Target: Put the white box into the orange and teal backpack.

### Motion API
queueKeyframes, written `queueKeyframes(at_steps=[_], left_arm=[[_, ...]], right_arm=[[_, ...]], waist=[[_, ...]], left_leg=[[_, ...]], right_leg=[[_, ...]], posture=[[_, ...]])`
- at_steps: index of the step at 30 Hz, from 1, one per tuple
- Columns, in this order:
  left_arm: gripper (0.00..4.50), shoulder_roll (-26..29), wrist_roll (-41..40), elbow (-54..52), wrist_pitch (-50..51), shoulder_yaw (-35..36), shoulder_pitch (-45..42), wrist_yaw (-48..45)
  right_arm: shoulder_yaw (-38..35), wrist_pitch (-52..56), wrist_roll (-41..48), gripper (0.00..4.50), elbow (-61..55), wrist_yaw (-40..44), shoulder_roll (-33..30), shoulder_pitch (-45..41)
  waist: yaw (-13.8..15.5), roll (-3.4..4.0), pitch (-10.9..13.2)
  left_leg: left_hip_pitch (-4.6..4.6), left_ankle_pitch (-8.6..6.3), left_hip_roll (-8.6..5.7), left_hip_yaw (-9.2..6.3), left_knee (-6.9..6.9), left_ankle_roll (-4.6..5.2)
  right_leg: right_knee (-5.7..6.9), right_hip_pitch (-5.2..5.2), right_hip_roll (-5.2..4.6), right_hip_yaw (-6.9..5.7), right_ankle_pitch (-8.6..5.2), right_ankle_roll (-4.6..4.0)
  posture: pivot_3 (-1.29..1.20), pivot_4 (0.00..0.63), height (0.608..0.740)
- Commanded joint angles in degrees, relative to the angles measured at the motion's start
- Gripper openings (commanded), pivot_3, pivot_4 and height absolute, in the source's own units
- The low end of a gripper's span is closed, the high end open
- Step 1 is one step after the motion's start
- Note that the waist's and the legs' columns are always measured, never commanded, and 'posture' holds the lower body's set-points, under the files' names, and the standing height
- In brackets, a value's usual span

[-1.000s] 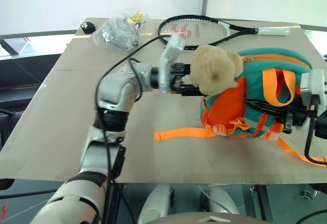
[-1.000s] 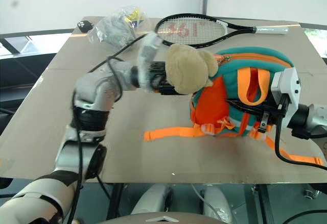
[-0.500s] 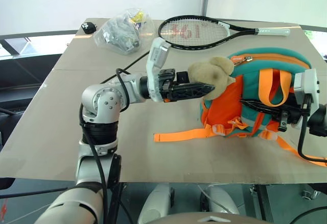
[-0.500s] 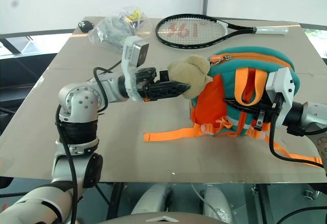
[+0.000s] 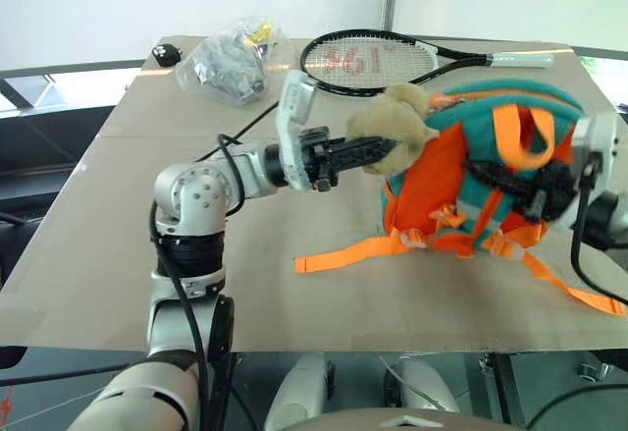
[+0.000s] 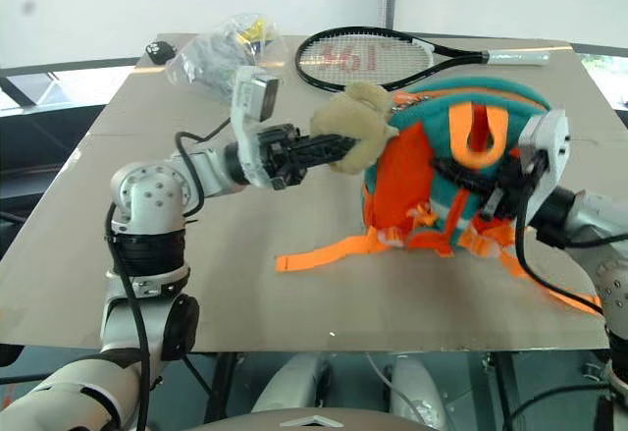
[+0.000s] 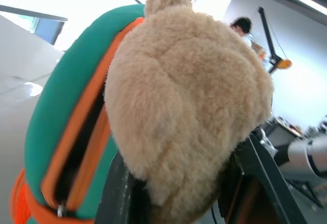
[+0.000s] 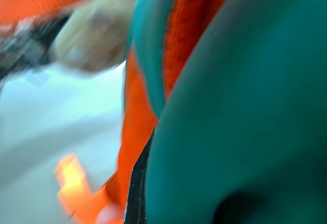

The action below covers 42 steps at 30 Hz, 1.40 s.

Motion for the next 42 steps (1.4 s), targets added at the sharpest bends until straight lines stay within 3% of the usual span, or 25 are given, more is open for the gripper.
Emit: queueKeyframes(at_steps=[1,8,13,17,21,27,31,36,42], left_arm=[[0.47,0.4,-5.1,-0.3,1.3,5.9,1.0,3.9],[0.21,-2.6,-18.5,3.2,3.2,16.1,0.6,18.6],[0.21,0.2,-21.9,0.2,7.6,13.6,8.2,21.0],[0.21,2.2,-12.5,-1.6,7.7,5.4,21.7,22.6],[0.2,2.6,-5.2,0.5,2.2,1.5,26.1,23.0],[0.2,0.1,1.7,4.0,-5.4,-2.2,24.6,23.4],[0.2,-2.7,0.8,9.9,-12.1,3.7,18.9,24.4],[0.2,-0.7,1.6,14.4,-12.8,5.2,16.2,22.0],[0.2,0.0,5.9,14.3,-13.9,0.1,15.4,18.7]], right_arm=[[-3.7,1.0,1.4,0.0,0.2,-7.4,1.6,-1.9],[-2.8,2.4,0.2,0.0,1.3,-12.5,2.9,-1.9],[-3.4,2.0,-1.3,0.0,4.0,-17.9,5.2,-4.2],[-3.9,1.9,-2.1,0.0,4.1,-21.8,6.2,-5.5],[-5.7,2.2,-1.2,0.0,3.8,-24.4,6.2,-6.2],[-9.2,0.8,1.6,0.0,4.8,-27.7,6.9,-8.9],[-11.9,-0.3,6.9,0.0,5.3,-28.0,7.0,-12.2],[-14.9,-2.1,9.9,0.0,9.3,-31.4,6.8,-16.6],[-12.7,-5.0,7.2,0.0,10.0,-29.2,7.1,-17.3]], waist=[[0.1,0.0,0.0],[0.2,0.0,0.0],[-0.8,0.05,0.0],[-1.1,0.13,-0.1],[-0.2,0.08,-0.1],[0.4,0.22,-0.2],[0.4,0.21,-0.1],[0.0,0.22,-0.1],[-0.1,0.22,-0.1]], left_leg=[[-0.01,0.0,0.0,0.0,0.0,0.0],[-0.06,0.0,-0.05,0.01,0.01,0.0],[0.09,0.0,-0.01,0.17,-0.06,0.0],[0.11,0.0,-0.04,0.18,-0.11,0.0],[0.13,0.0,-0.06,0.05,-0.25,0.0],[0.2,0.01,-0.09,0.09,-0.32,-0.01],[0.13,0.01,-0.14,0.08,-0.32,-0.01],[0.09,0.01,-0.09,0.19,-0.37,-0.01],[0.04,0.01,-0.06,0.31,-0.64,-0.01]], right_leg=[[0.0,0.0,0.0,-0.01,0.0,0.0],[0.0,-0.04,-0.06,0.0,0.0,0.0],[0.08,-0.05,0.0,0.25,0.0,0.0],[0.06,-0.08,-0.03,0.33,0.0,0.0],[0.0,-0.11,-0.01,0.33,0.0,0.0],[0.02,-0.1,-0.02,0.38,0.0,0.0],[-0.01,-0.12,-0.06,0.33,0.0,0.0],[0.0,-0.15,-0.02,0.37,0.0,0.0],[0.06,-0.19,-0.01,0.46,0.0,0.0]], posture=[[0.0,0.15,0.74],[0.0,0.15,0.74],[0.0,0.15,0.74],[0.0,0.15,0.74],[0.0,0.15,0.74],[0.0,0.15,0.74],[0.0,0.15,0.74],[0.0,0.15,0.74],[0.0,0.15,0.74]])
